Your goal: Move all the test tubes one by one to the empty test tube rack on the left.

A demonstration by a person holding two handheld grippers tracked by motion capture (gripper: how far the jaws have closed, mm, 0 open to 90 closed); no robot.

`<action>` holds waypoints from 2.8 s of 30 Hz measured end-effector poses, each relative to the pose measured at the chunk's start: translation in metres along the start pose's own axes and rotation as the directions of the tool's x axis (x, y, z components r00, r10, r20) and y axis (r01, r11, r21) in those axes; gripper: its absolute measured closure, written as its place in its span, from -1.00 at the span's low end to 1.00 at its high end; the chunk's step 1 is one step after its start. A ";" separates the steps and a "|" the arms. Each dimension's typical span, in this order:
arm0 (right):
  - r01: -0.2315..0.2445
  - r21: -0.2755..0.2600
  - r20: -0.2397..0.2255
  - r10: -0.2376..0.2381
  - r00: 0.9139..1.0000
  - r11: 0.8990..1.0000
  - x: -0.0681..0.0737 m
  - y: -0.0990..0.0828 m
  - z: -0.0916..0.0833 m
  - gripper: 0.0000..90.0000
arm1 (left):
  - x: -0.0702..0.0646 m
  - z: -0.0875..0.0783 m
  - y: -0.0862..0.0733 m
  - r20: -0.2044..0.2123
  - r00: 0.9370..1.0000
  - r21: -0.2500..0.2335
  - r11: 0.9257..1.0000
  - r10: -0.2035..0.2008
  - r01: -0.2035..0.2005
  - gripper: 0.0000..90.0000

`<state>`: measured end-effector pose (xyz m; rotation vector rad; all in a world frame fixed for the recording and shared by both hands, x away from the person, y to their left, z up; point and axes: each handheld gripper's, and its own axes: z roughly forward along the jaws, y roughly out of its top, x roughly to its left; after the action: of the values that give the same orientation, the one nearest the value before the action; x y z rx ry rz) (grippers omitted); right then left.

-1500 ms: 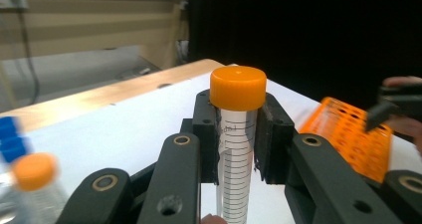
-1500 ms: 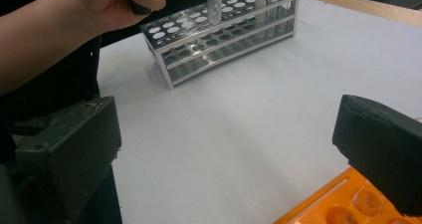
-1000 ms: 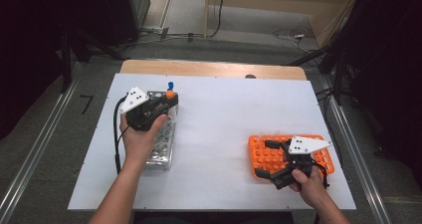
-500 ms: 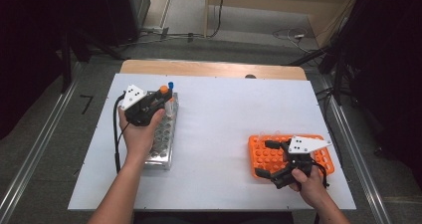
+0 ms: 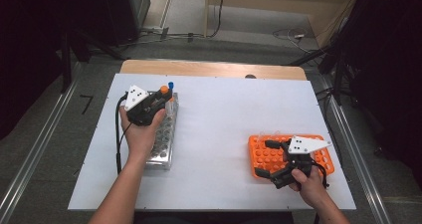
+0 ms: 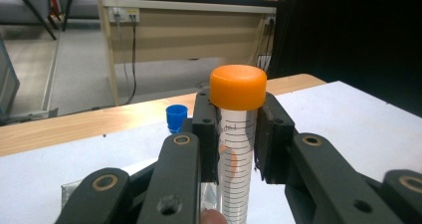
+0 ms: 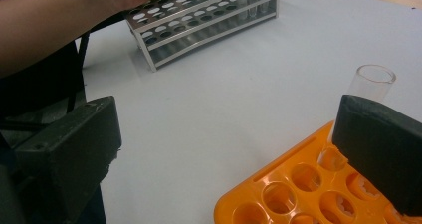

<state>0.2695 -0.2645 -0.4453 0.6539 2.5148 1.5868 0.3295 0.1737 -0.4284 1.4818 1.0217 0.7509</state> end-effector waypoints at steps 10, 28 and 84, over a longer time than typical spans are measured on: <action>0.003 0.003 0.000 -0.003 1.000 1.000 0.001 0.000 0.001 -1.00 | 0.000 0.005 -0.005 -0.010 1.000 0.060 0.998 0.004 -0.003 0.66; -0.002 -0.010 0.025 0.002 1.000 1.000 -0.003 0.000 -0.003 -1.00 | -0.005 0.003 -0.006 -0.003 1.000 0.201 0.980 -0.001 0.002 0.46; -0.329 0.084 0.517 0.241 0.822 0.941 -0.048 -0.008 0.010 0.49 | -0.027 -0.056 -0.004 0.152 0.986 0.137 0.989 -0.073 0.052 -0.82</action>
<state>0.3131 -0.2779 -0.4642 1.3299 2.2352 1.0746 0.2677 0.1729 -0.4210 1.5882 1.0088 0.5212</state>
